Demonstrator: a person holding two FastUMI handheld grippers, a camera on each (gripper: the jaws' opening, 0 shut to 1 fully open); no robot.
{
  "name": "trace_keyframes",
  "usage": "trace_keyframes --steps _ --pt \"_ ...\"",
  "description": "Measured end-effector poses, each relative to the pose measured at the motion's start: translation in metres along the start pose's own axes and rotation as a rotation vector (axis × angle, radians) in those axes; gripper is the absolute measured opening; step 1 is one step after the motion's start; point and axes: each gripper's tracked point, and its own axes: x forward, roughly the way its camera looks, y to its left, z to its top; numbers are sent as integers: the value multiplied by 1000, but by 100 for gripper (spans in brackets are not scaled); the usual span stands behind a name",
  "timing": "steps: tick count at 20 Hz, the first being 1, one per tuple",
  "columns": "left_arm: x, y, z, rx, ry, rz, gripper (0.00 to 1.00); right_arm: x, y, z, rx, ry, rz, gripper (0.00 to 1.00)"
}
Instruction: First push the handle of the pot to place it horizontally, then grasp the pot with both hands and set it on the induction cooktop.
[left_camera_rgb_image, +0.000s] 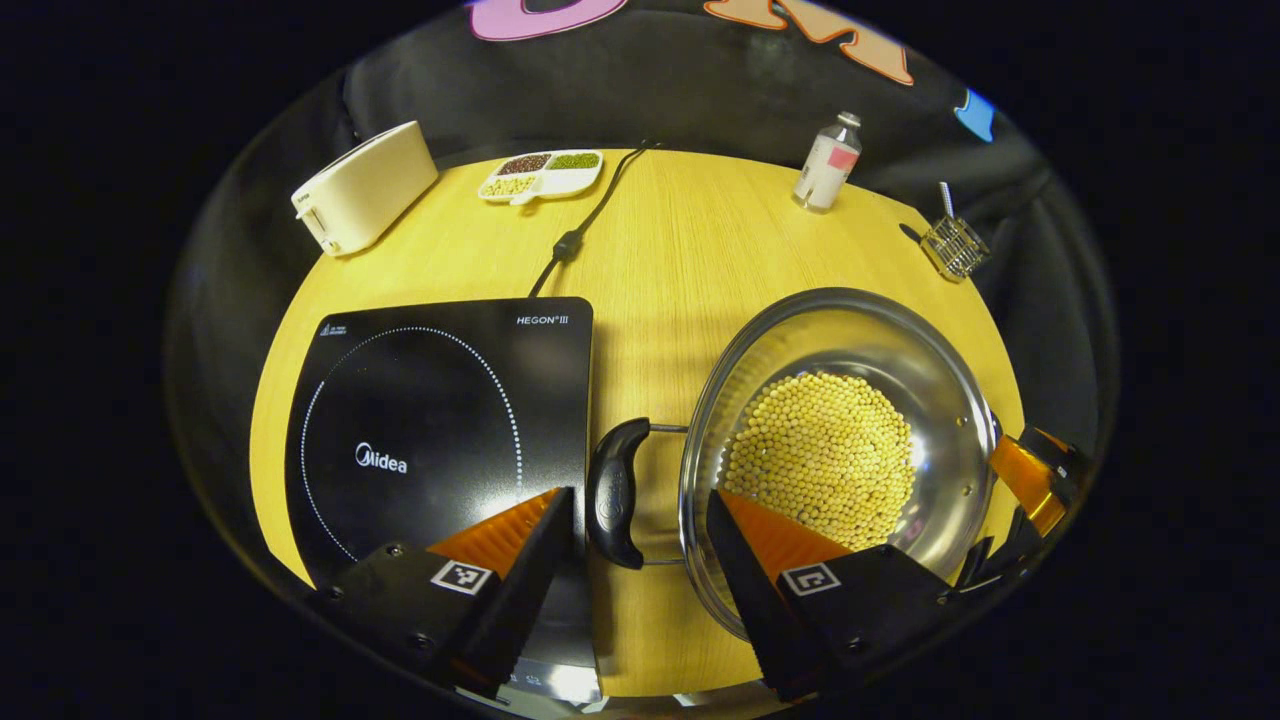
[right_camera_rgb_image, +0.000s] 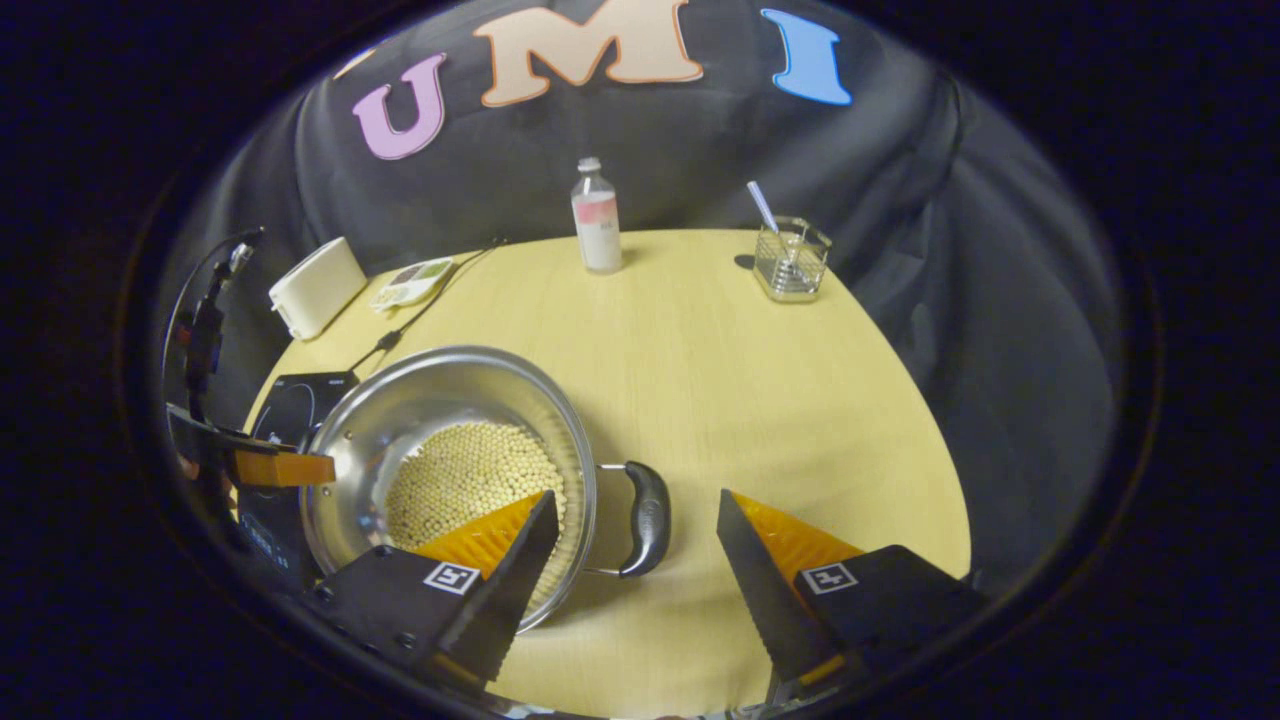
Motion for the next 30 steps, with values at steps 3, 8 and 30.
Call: trace_keyframes --steps 3,8,30 --pt "1 -1 -2 29 5 29 83 12 -2 -8 15 50 1 99" --pt "5 -4 -3 86 23 63 81 31 3 -22 16 128 18 96" --pt "-2 -15 -11 50 -14 31 66 36 21 -35 182 238 68 56"
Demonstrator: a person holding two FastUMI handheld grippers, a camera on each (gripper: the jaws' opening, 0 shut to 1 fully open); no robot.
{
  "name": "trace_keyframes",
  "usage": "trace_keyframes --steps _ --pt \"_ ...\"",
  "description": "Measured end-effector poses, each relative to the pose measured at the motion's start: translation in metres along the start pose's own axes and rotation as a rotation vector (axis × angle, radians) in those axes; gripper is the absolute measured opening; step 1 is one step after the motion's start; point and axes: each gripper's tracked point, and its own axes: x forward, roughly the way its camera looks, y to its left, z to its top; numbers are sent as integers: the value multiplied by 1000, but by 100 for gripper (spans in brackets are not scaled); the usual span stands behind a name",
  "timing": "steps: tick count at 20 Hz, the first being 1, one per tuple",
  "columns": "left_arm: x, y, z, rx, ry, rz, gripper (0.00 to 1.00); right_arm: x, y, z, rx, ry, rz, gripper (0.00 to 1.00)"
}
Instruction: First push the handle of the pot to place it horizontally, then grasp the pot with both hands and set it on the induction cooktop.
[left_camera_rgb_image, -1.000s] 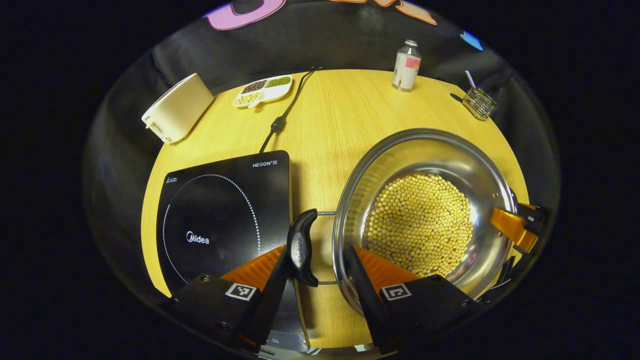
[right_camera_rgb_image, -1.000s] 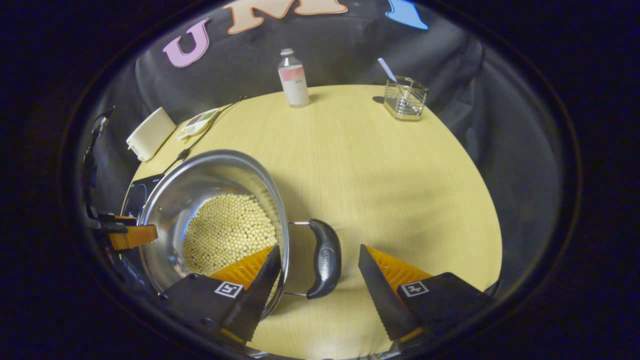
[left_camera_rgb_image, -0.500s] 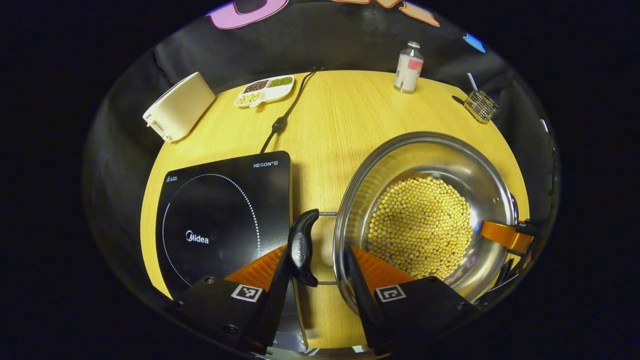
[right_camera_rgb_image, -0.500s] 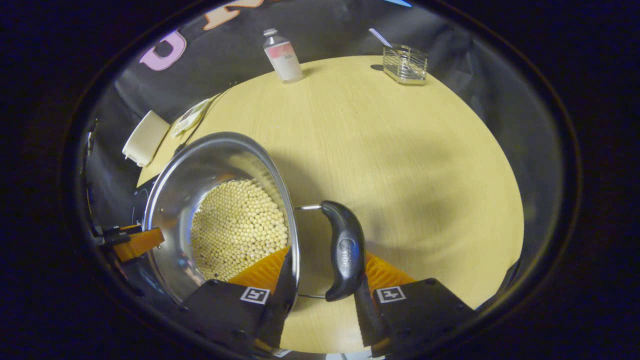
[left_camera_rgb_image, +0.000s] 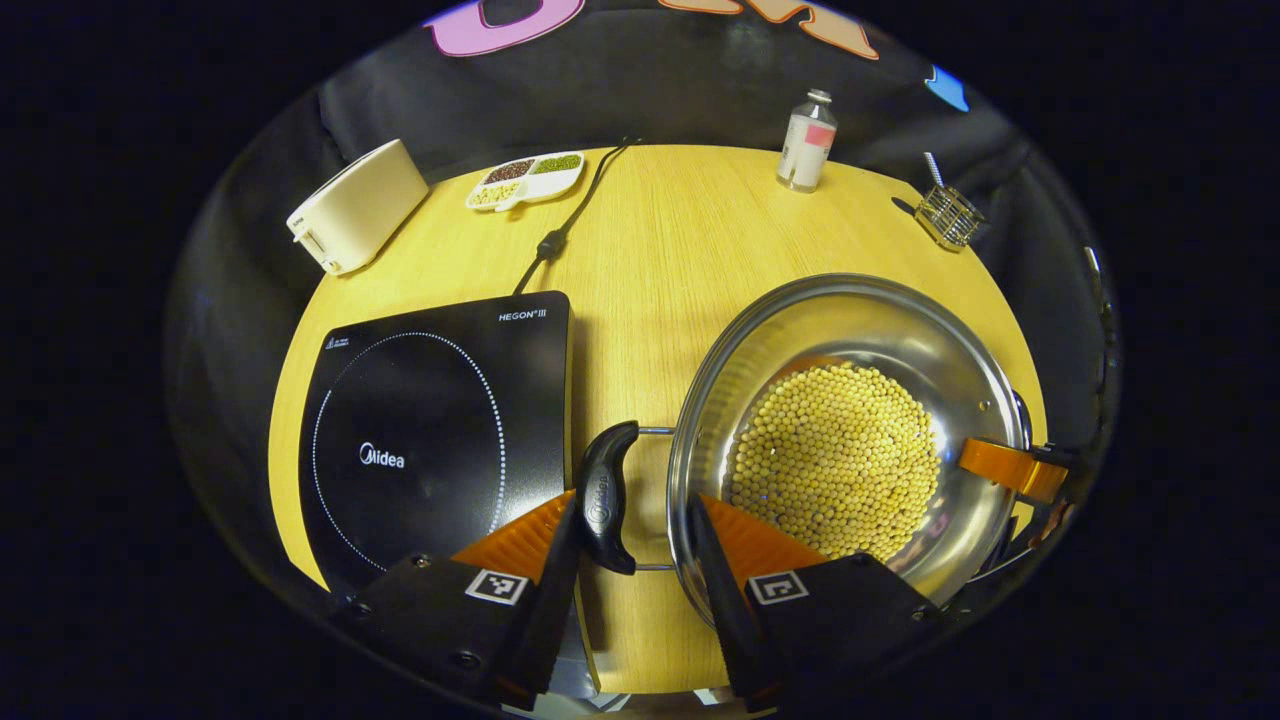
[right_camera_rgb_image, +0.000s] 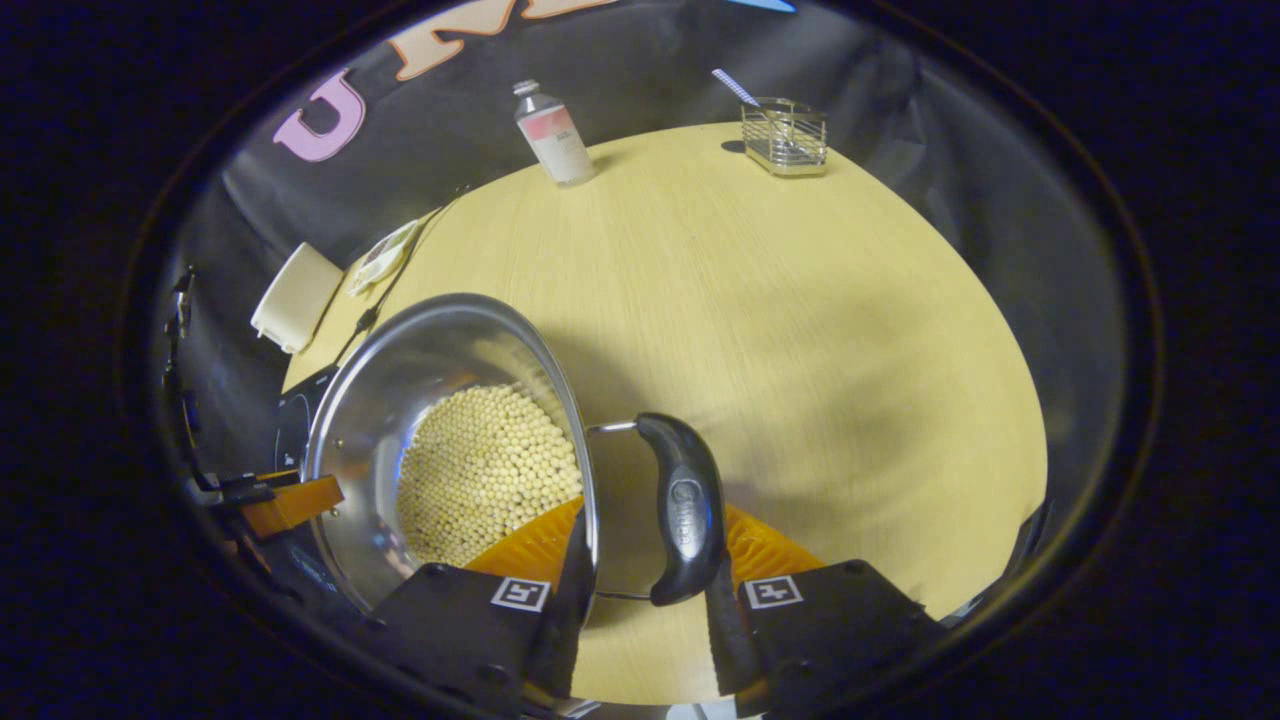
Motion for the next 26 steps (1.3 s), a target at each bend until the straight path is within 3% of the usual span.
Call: trace_keyframes --steps 2,3,16,26 --pt "-7 -1 0 1 -15 2 64 -4 -2 2 -9 -14 4 55" --pt "-11 -1 0 -2 -23 7 67 -5 -3 1 -18 -21 4 51" --pt "-52 12 13 -50 -95 48 67 -20 1 19 -56 -99 42 51" --pt "-60 46 33 -25 -127 20 66 -27 -2 21 -27 -129 14 51"
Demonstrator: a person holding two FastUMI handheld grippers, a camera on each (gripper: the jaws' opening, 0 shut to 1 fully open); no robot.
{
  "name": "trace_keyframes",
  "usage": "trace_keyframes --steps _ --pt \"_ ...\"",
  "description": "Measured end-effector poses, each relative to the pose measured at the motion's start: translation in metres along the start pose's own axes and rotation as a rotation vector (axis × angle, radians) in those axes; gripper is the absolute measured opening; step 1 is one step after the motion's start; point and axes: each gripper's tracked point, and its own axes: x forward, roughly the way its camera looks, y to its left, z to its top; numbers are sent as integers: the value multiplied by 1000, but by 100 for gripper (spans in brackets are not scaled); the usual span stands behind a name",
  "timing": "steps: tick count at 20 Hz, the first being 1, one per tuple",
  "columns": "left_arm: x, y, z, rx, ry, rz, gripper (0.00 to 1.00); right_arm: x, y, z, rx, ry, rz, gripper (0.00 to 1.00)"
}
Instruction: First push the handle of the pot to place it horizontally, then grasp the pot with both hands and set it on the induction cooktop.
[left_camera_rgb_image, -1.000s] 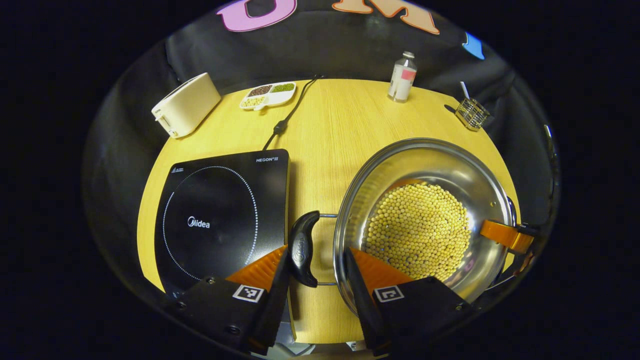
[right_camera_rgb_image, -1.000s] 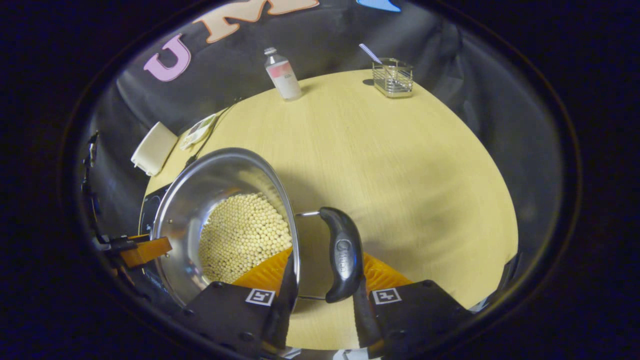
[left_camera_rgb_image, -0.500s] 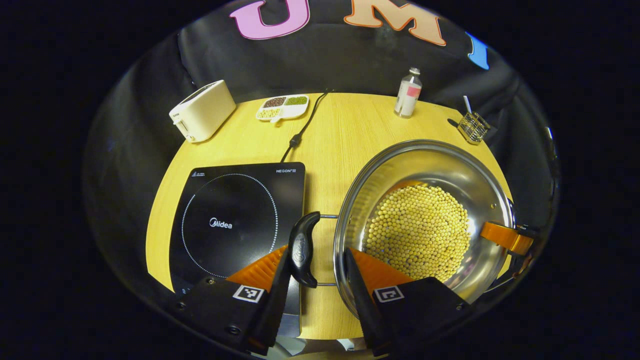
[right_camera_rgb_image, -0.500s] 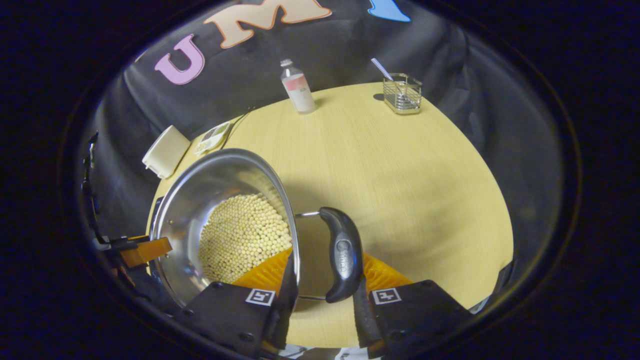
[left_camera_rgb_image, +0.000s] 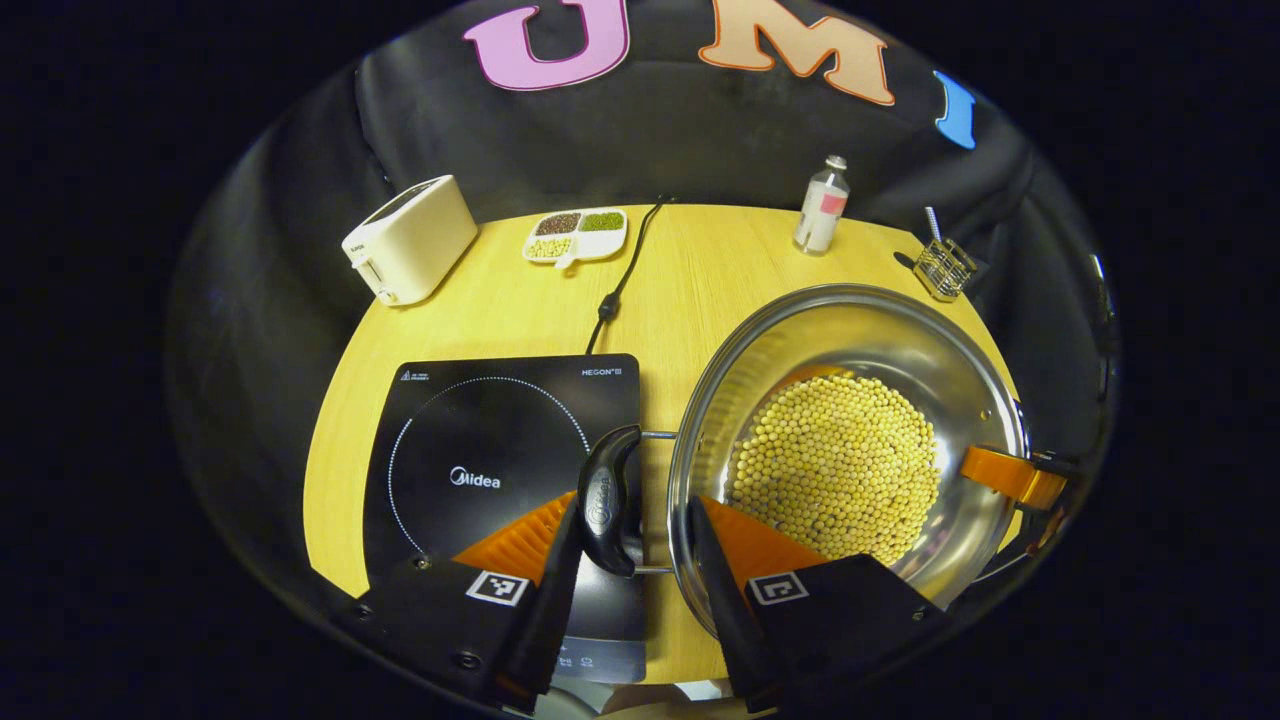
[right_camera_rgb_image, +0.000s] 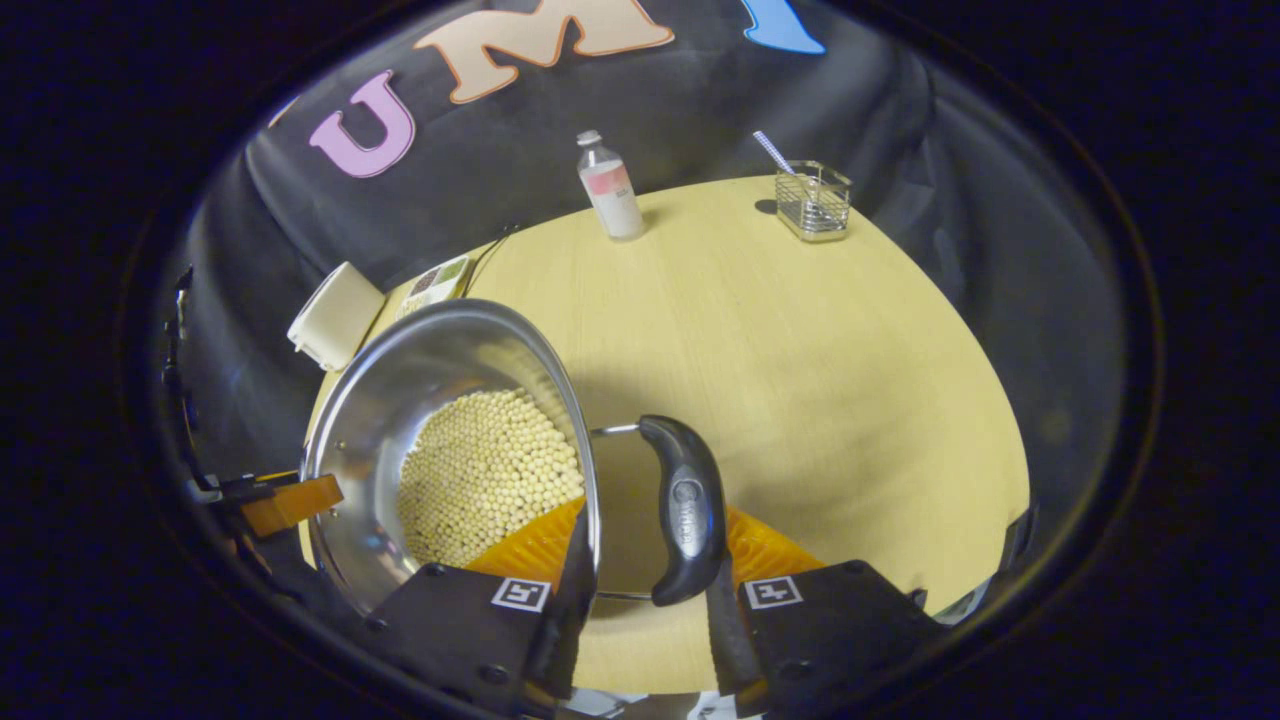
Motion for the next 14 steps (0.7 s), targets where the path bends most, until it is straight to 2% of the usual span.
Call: trace_keyframes --steps 1,2,3,14 --pt "1 5 2 2 0 -7 65 -1 -1 1 0 -7 -6 51" --pt "1 10 4 4 1 -13 65 -2 -1 -1 2 -12 -13 55" --pt "1 16 6 6 0 -18 65 -3 0 0 5 -17 -20 51" --pt "5 105 14 30 15 -39 67 -7 2 1 26 -24 -45 51"
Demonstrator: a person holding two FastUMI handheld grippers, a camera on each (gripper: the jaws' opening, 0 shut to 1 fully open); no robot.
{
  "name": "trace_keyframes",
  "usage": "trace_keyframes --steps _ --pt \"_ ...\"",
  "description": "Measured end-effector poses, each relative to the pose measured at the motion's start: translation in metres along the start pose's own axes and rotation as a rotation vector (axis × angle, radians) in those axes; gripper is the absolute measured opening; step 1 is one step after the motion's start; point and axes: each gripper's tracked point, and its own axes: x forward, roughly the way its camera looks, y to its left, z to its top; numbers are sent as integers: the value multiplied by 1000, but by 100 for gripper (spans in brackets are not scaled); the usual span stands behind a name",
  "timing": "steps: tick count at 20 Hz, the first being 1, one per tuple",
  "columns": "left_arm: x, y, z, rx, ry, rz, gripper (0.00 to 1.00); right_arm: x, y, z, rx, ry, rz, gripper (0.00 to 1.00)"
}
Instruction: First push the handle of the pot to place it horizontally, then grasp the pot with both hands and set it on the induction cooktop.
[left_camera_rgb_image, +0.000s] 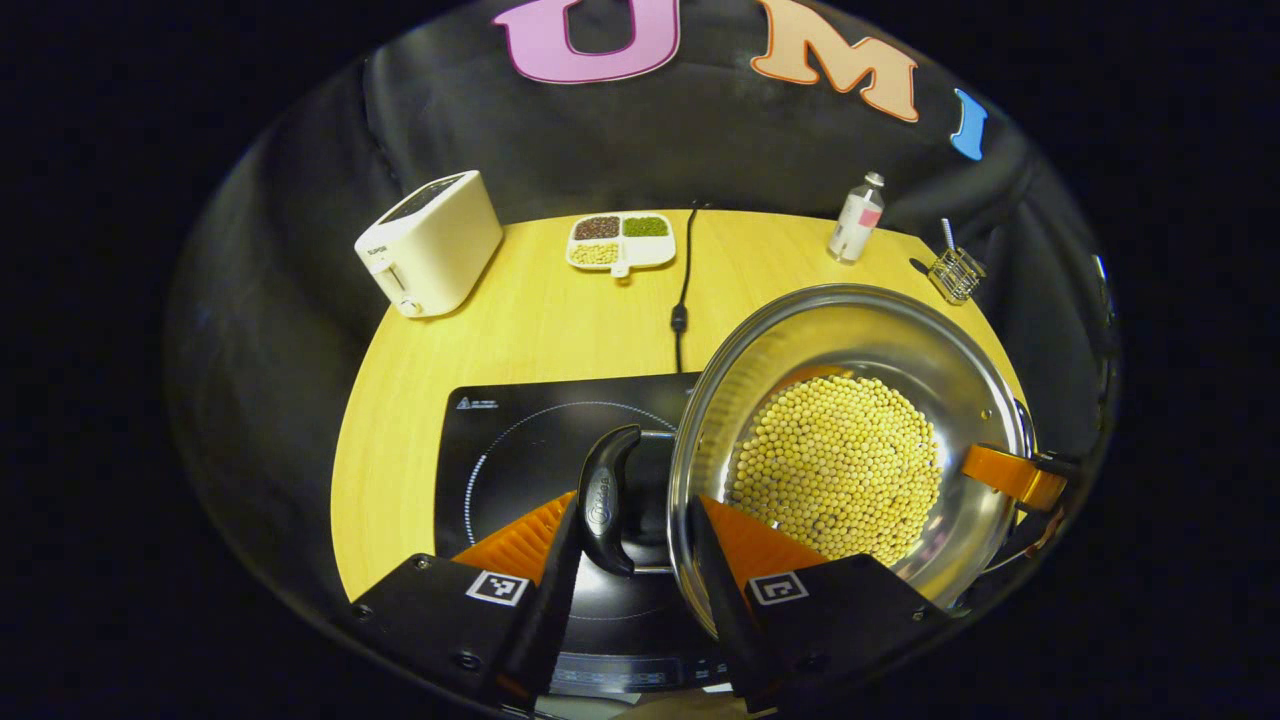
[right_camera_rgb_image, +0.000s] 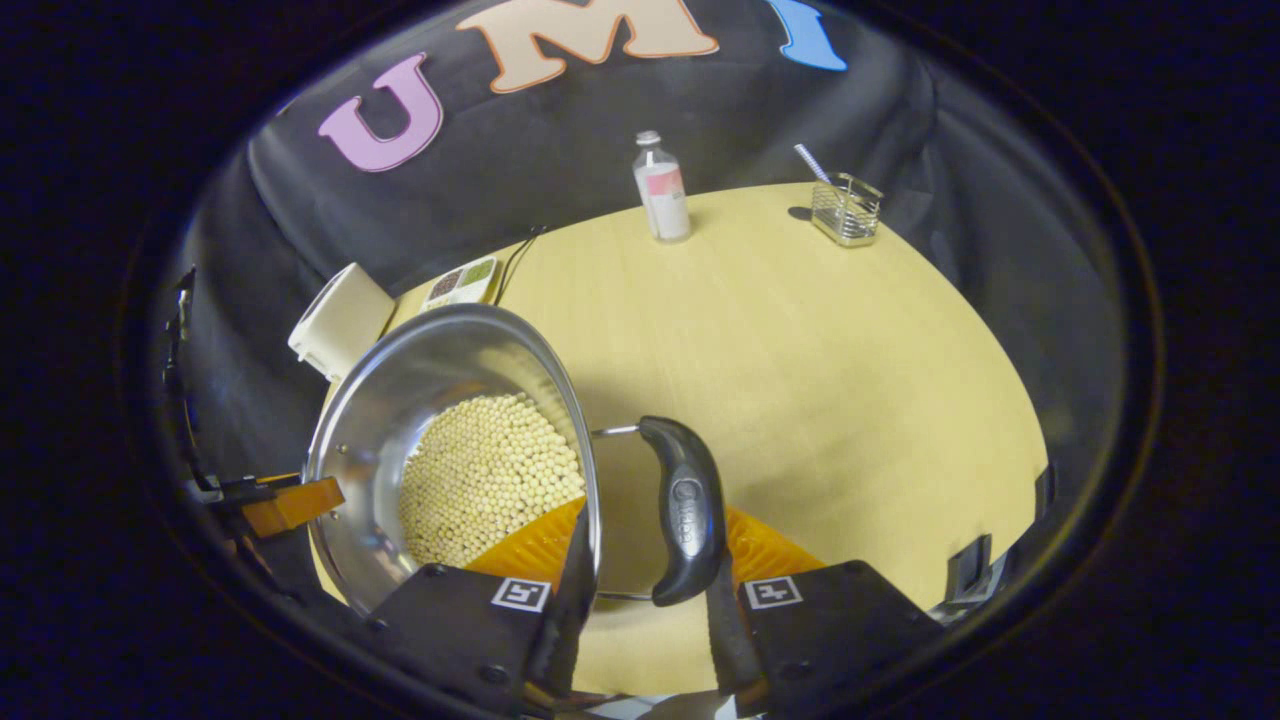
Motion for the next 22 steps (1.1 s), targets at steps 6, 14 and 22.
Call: trace_keyframes --steps 6,14,22 --pt "4 50 -5 -10 17 15 66 5 0 -1 -10 21 3 61" --pt "9 102 -8 -16 33 43 65 9 -1 0 -20 46 19 51" --pt "13 136 -12 -18 44 72 65 14 -1 -3 -23 70 33 51"
